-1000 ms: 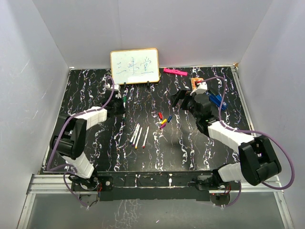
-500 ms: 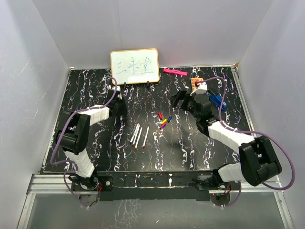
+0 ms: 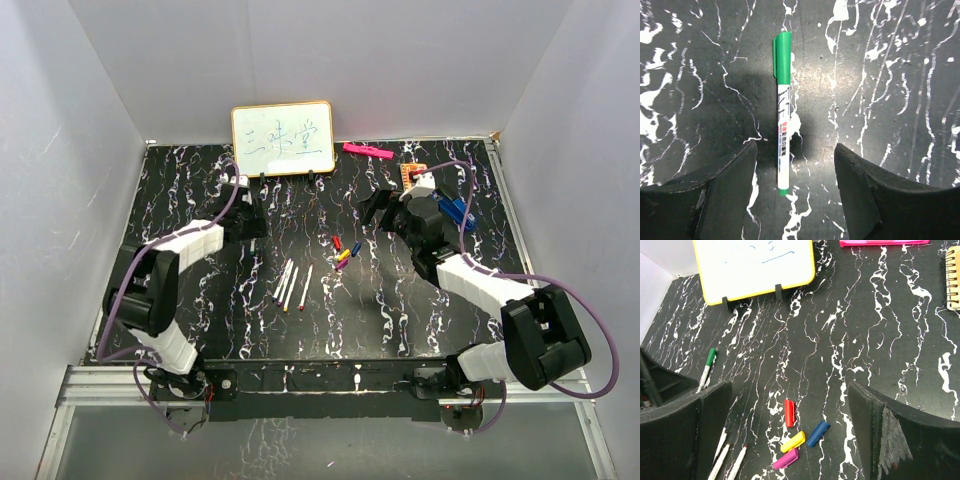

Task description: Insert the pens into the pen caps

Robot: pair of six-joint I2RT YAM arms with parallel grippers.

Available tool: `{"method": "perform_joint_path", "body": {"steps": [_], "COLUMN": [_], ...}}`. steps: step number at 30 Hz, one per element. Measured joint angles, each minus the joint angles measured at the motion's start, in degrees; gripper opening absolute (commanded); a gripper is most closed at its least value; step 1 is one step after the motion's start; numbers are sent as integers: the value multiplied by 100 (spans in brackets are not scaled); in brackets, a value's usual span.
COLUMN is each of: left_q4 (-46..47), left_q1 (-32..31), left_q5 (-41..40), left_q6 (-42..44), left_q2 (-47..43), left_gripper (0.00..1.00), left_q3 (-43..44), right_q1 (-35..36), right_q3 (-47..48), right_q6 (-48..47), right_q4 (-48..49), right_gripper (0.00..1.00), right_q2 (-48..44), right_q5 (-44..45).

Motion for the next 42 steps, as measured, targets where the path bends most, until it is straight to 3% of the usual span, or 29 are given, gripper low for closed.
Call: {"method": "perform_joint_path", "body": {"steps": [6,11,13,15,16,17,21,26,31,32,35,42], "left_q4": [-365,-914,-1158,-1388,-1510,-1633,-2013,-2122,-2122,-2111,-2083,-1974], "left_q1": [-140,-809,-1084,-1266,-1333,-1379,-1419,-1499,-1655,-1681,-1746,-1858], "left_q5": [-74,-61,-44,-28,-24,-24,-26,-28,-26,-26,-31,-96], "left_q6": [114,267,306,310,310,308,293,293,291,291,289,291], "left_q2": [-1069,-1781,-1838,-1862,-1897,-1943,-2159,-2210,-2124,-2090,-1982,-1547], "left_gripper": [60,59,59,59,59,59,59,58,58,57,57,56], "left_q3": [-142,-350,-428,-546,-636,-732,-918,-918,-929,-938,-977,-979], "right_q1": [0,0,0,-4,-20,-39,-321,-603,-643,-643,-643,-643], "right_q3": [-7,-7,-7,-7,-7,-7,-63,-122,-122,-122,-122,-122], "right_q6": [4,2,-4,-4,2,22,210,348,385,387,389,424], "right_q4": [-66,-225,-289,-345,-376,-393,-382,-337,-251,-254,-260,-302], "right_gripper": [95,81,67,35,26,19,8,4,10,6,2,5], "right_q2": [-17,-72,-96,-122,-140,-155,-184,-125,57,87,138,107], "right_q5": [153,323,400,461,463,450,214,-345,-968,-1058,-1196,-1130]}}
